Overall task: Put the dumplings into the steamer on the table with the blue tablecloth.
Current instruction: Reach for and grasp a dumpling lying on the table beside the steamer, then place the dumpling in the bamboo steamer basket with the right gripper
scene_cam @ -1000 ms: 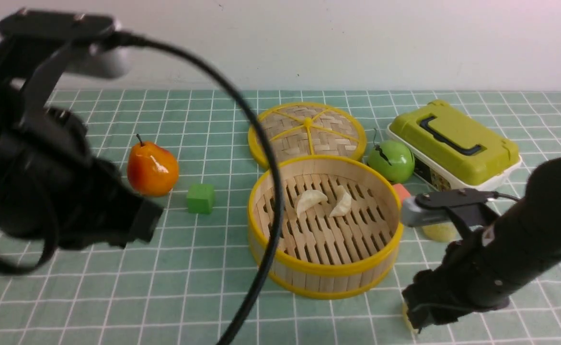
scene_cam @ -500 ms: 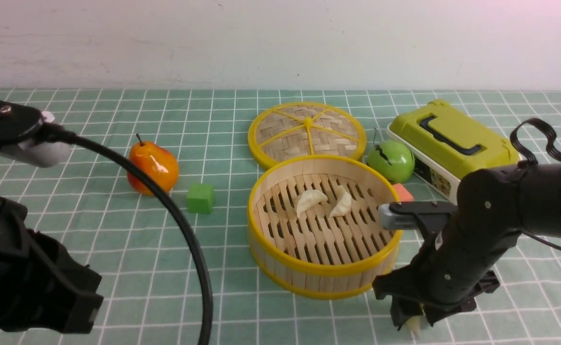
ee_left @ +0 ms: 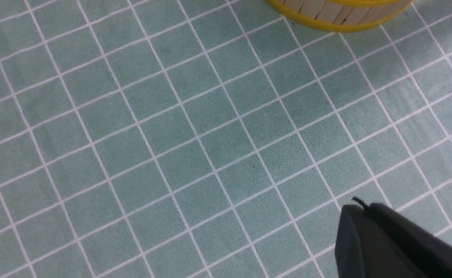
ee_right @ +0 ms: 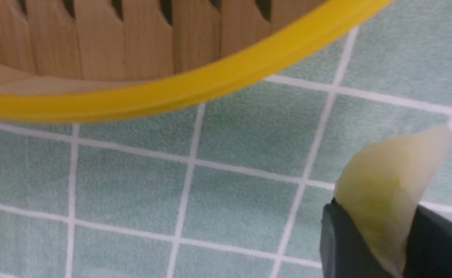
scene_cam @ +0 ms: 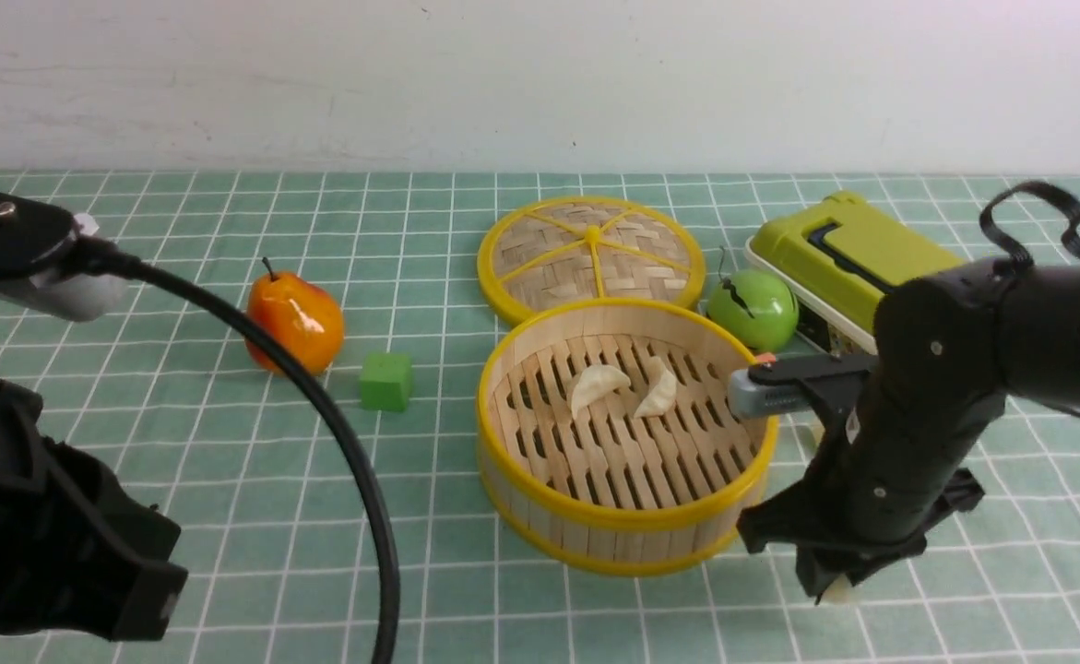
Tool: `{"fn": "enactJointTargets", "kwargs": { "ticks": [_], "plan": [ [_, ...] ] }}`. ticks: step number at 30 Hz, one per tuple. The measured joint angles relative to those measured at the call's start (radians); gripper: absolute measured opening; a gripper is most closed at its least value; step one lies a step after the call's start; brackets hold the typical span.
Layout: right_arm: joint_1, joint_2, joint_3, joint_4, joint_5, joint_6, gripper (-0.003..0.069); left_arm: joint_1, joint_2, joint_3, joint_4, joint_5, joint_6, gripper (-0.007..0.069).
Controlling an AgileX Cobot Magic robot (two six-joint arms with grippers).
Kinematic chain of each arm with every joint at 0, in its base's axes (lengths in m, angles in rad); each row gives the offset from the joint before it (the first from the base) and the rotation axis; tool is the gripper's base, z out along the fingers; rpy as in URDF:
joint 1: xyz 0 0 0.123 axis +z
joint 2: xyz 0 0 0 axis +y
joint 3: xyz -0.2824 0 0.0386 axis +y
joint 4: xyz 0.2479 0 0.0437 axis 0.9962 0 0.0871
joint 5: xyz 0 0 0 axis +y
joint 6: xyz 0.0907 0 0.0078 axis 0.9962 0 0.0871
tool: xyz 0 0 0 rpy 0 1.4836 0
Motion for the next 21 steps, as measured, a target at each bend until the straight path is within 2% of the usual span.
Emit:
{"fn": "enactJointTargets", "kwargs": {
  "ticks": [3,7,10,17,21],
  "plan": [
    [0.025,-0.035,-0.125,-0.013,0.059,-0.034,0.018,0.0,0.0,0.0,0.001,0.007,0.0,-0.0014],
    [0.087,-0.013,-0.289,0.035,0.031,-0.092,0.018,0.0,0.0,0.0,0.001,-0.003,0.0,-0.0014],
    [0.148,0.093,-0.414,0.064,-0.006,-0.121,0.018,0.0,0.0,0.0,0.0,-0.033,0.0,-0.0014],
    [0.162,0.322,-0.496,0.061,-0.015,-0.12,0.018,0.0,0.0,0.0,0.0,-0.039,0.0,-0.0014],
    [0.161,0.347,-0.507,0.05,-0.031,-0.12,0.0188,0.0,0.0,0.0,0.007,-0.039,0.0,-0.0014]
  ]
}}
